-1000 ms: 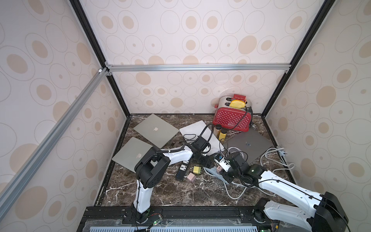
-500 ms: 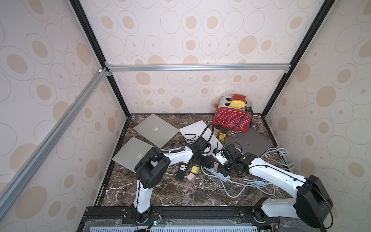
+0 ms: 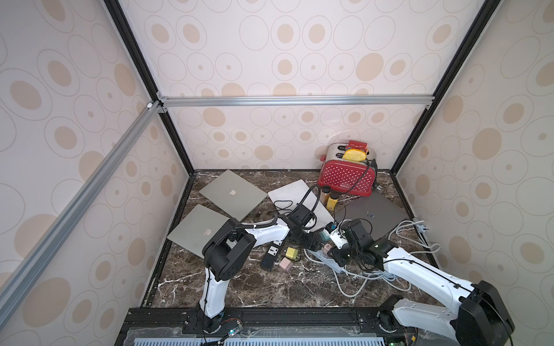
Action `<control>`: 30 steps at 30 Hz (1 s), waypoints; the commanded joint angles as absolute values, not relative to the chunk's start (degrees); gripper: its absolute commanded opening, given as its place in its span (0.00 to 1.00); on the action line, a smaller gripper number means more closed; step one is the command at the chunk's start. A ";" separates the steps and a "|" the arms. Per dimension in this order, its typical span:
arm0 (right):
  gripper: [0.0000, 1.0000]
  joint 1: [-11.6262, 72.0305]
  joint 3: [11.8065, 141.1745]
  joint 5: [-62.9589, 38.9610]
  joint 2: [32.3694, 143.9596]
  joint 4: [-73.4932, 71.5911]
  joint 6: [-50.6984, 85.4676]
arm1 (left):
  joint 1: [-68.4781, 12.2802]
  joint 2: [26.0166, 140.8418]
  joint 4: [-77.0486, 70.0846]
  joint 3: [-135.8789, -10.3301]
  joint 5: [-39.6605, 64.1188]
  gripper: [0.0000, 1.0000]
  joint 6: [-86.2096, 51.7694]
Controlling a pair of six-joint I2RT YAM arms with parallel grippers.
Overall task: Unplug the laptop charger
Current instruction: Remove the plug from the socket, then place the plug at the center of the board.
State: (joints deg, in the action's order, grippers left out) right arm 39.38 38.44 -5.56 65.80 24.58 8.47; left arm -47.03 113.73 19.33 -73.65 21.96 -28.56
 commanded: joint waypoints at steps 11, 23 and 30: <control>0.00 46.53 41.58 3.70 61.18 15.61 -1.10 | -48.82 121.55 28.45 -68.90 21.71 0.87 -28.02; 0.00 40.96 46.10 -1.80 65.66 18.68 7.62 | -48.78 121.66 28.89 -69.15 21.50 0.87 -28.30; 0.00 29.70 48.91 -1.63 70.72 29.12 9.60 | -48.78 118.96 30.00 -69.84 21.14 0.89 -27.74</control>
State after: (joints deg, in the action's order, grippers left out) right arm 34.54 49.12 0.23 67.68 25.28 7.31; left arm -47.46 113.65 18.87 -73.91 21.41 -27.88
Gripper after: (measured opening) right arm 0.271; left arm 0.887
